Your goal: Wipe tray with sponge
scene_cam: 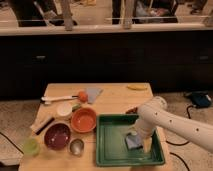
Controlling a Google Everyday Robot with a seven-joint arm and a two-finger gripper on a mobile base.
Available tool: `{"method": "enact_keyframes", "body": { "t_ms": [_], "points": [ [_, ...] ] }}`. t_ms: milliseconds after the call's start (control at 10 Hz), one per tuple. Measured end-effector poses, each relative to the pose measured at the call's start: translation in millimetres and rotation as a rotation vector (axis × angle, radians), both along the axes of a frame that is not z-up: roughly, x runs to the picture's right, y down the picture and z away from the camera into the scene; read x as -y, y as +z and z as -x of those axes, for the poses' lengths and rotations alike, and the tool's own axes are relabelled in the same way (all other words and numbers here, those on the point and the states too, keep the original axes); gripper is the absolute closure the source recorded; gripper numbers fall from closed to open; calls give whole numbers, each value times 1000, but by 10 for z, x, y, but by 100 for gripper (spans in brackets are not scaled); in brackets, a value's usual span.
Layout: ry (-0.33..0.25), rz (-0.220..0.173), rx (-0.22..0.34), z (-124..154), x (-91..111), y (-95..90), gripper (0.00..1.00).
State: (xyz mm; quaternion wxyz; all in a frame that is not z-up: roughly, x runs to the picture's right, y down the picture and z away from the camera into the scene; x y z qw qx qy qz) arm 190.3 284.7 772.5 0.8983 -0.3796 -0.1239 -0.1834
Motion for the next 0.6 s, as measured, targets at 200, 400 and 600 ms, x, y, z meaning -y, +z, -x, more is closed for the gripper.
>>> {"method": "enact_keyframes", "body": {
  "t_ms": [200, 400, 600],
  "points": [
    [8, 10, -10, -58, -53, 67, 41],
    [14, 26, -17, -94, -73, 112, 63],
    [9, 30, -17, -100, -74, 115, 85]
  ]
}}
